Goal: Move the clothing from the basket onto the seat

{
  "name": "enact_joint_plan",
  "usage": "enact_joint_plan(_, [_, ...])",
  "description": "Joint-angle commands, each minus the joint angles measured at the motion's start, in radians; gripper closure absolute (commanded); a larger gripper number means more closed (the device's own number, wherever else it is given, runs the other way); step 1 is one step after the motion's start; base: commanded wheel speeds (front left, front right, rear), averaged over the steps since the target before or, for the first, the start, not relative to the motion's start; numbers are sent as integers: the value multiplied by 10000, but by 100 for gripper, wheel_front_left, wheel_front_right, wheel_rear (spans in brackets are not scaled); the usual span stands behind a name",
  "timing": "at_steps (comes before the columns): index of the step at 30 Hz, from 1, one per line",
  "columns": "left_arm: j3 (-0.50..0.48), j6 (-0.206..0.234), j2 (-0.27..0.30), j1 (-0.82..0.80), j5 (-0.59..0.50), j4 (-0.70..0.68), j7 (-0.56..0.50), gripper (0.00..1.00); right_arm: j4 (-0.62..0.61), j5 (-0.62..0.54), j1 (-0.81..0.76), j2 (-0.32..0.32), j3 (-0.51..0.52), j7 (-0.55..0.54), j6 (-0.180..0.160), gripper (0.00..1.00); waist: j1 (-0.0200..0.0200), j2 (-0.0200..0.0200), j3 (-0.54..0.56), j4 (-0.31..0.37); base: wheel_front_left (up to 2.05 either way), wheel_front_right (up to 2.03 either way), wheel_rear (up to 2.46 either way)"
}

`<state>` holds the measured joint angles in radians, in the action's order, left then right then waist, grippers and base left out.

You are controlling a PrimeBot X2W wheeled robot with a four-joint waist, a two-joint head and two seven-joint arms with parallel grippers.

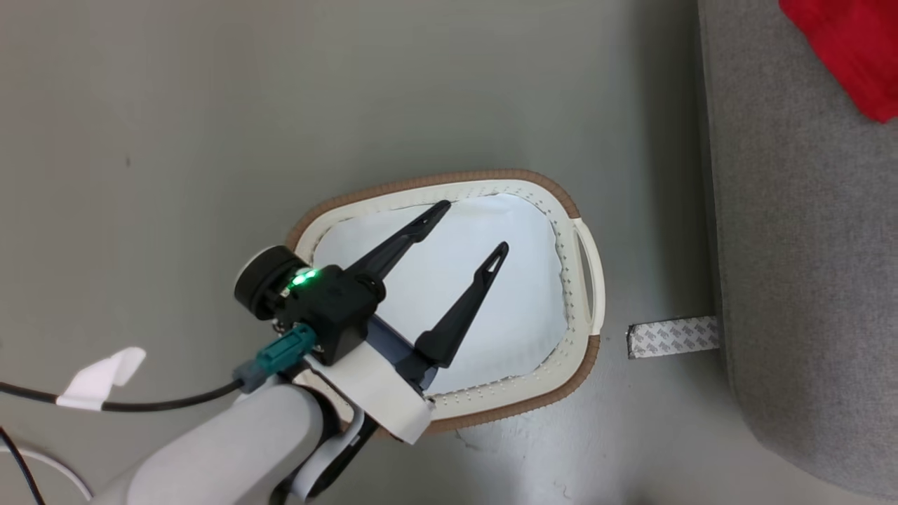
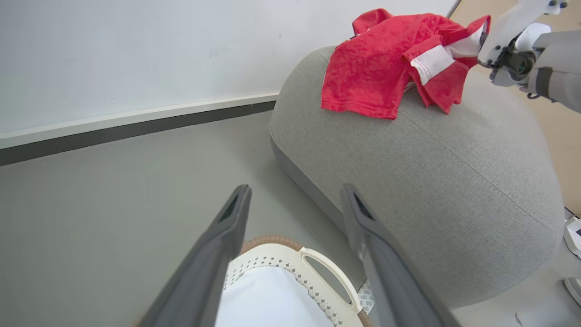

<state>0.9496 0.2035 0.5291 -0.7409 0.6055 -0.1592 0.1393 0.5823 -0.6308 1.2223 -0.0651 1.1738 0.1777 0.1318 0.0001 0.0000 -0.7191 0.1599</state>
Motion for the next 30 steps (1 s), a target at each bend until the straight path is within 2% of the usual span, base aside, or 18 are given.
enact_joint_plan(1, [-57,71,56,33,-77,98,39,0,300,-169,-304,14,-52,18,-22,0,-1,0,184,32,0,0,0])
enact_joint_plan(9, [-341,329,-198,623,431,666,576,0,1155,-365,-1611,-114,-707,688,-24,0,-1,0,1446,142,0,0,0])
enact_joint_plan(13, [-520,459,-210,1092,761,1019,800,0,1503,-68,-2868,-141,-1213,868,-24,0,-1,0,2293,198,0,0,0])
enact_joint_plan(15, [-618,577,-193,1395,845,1197,912,0,936,566,-3434,-125,-1998,874,-24,0,-1,0,2726,225,0,0,0])
enact_joint_plan(19, [-834,486,-307,2043,1187,1428,1106,0,-117,1902,-5029,82,-3514,873,-24,0,-1,0,3536,118,0,0,0])
enact_joint_plan(21, [-894,505,-340,2192,1213,1495,1164,0,-415,2226,-5363,97,-3850,874,-24,0,-1,0,3732,54,0,0,0])
enact_joint_plan(26, [-1416,576,-685,2889,993,1788,1248,0,-1405,3639,-6806,155,-5392,877,-22,0,-1,0,4558,-472,0,0,0])
enact_joint_plan(30, [-2349,546,-1129,3649,356,1886,1248,0,-1869,4503,-7761,137,-6510,878,-24,0,-1,0,5262,-1012,0,0,0])
